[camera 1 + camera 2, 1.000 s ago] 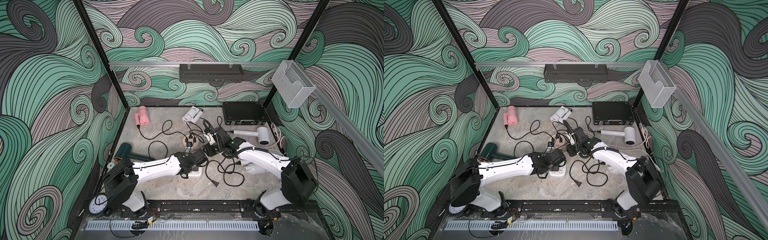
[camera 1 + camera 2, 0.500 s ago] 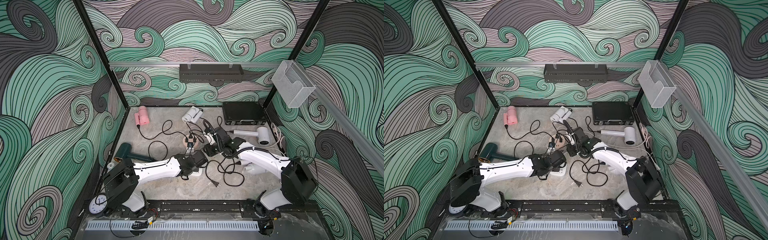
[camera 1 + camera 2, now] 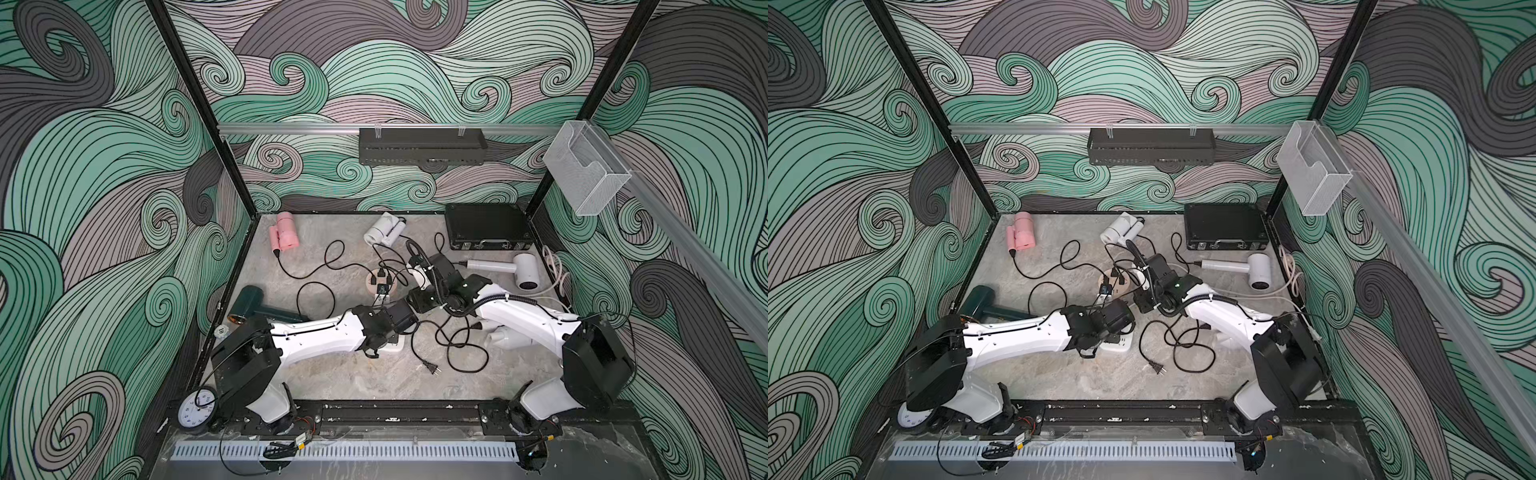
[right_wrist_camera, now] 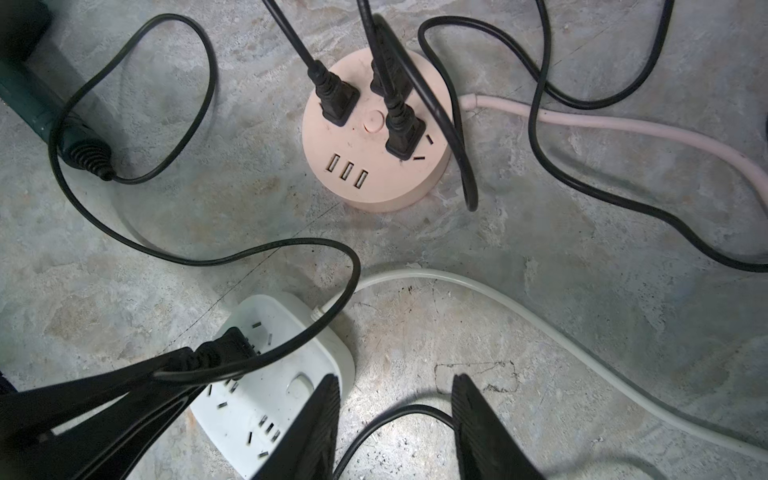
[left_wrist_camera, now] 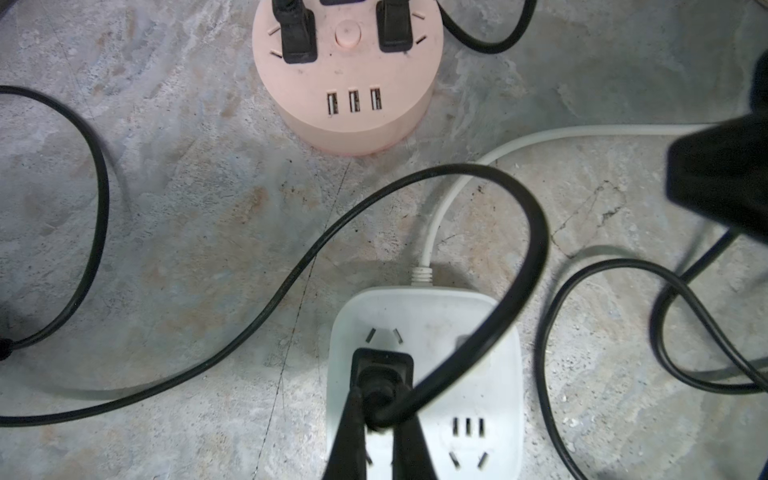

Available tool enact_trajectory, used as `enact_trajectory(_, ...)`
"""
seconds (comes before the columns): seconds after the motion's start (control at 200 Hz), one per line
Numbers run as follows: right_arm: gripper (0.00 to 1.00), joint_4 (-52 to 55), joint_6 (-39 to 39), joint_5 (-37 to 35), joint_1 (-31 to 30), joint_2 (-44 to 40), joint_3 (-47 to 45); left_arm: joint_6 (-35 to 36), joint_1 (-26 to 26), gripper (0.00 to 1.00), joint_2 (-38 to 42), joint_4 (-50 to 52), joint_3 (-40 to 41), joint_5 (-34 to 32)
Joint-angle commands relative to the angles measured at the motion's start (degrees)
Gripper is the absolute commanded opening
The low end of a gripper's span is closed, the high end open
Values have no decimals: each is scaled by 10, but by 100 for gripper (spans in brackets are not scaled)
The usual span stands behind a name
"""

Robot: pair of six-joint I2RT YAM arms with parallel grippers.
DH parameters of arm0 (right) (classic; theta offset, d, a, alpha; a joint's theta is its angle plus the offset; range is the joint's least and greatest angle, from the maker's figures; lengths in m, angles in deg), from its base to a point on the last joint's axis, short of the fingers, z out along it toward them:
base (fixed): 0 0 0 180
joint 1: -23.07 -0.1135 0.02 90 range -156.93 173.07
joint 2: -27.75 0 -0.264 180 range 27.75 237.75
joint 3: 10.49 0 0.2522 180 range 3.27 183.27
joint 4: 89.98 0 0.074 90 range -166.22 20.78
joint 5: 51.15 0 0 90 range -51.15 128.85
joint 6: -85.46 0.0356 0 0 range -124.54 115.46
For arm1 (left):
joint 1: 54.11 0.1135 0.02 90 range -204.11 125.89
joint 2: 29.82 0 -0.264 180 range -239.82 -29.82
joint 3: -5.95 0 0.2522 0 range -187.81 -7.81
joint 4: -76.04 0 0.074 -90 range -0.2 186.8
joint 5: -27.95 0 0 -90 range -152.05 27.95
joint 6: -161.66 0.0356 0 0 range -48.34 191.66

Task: Charge the blow dryers
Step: Insert the plug into the socket.

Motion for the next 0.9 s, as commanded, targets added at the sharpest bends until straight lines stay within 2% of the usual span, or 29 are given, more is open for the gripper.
enact_trajectory(0.0,46,10,-8,-9,-1,-3,8,19,-2,0,-48,84,5,72)
enact_trajectory(0.13,46,10,-7,-17,-1,-14,2,-7,-2,0,-63,105,0,72)
enact_trajectory(0.405,46,7,-10,-21,0,-17,-6,-58,-4,0,-56,91,46,76)
enact_trajectory(0.665,47,6,-11,-14,0,-20,-4,-108,15,0,-101,178,13,58)
enact_trajectory(0.791,47,11,-14,-4,-1,-25,-1,-143,23,0,-92,229,-4,27)
enact_trajectory(0.896,49,12,-17,2,0,-35,0,-148,29,0,-82,234,-20,10)
